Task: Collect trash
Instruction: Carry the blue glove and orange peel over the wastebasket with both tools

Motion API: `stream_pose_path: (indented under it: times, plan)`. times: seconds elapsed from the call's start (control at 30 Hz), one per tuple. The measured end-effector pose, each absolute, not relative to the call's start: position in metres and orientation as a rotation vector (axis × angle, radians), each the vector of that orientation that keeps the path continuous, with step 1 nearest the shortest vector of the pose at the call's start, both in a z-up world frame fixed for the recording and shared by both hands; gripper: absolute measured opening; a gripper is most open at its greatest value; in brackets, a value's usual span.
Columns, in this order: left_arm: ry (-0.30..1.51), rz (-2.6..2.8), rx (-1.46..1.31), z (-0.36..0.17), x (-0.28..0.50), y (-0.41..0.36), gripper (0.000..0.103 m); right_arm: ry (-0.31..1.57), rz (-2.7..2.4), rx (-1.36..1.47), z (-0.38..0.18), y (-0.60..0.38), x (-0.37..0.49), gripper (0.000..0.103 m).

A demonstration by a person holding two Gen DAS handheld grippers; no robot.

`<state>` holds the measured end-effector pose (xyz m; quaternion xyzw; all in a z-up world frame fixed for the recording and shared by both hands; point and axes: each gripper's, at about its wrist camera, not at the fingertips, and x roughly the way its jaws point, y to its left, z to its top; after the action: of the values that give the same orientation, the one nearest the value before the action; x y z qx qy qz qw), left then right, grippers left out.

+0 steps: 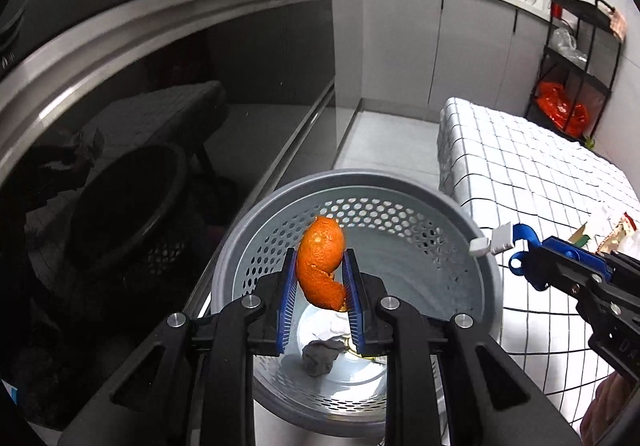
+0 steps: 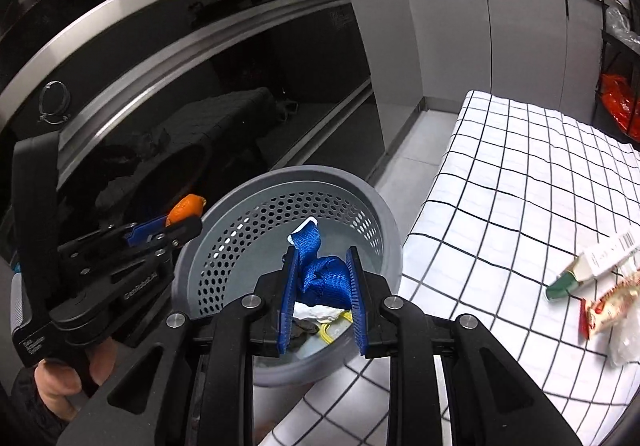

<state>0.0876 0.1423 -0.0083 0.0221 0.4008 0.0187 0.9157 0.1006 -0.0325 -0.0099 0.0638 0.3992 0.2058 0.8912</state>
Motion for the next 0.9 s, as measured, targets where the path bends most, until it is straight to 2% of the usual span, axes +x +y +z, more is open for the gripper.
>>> stream_pose_path:
  times: [0.2, 0.8, 0.9]
  plan:
    - [0.842, 0.059, 0.029, -0.014, 0.094, 0.150, 0.023, 0.857, 0.419, 0.141, -0.022, -0.021, 0.131, 0.023]
    - [0.894, 0.063, 0.010, -0.028, 0.105, 0.156, 0.025, 0.906, 0.444, 0.130, -0.039, -0.008, 0.147, 0.024]
    - [0.901, 0.063, 0.002, -0.029, 0.106, 0.158, 0.025, 0.910, 0.446, 0.128, -0.041, -0.006, 0.147, 0.028]
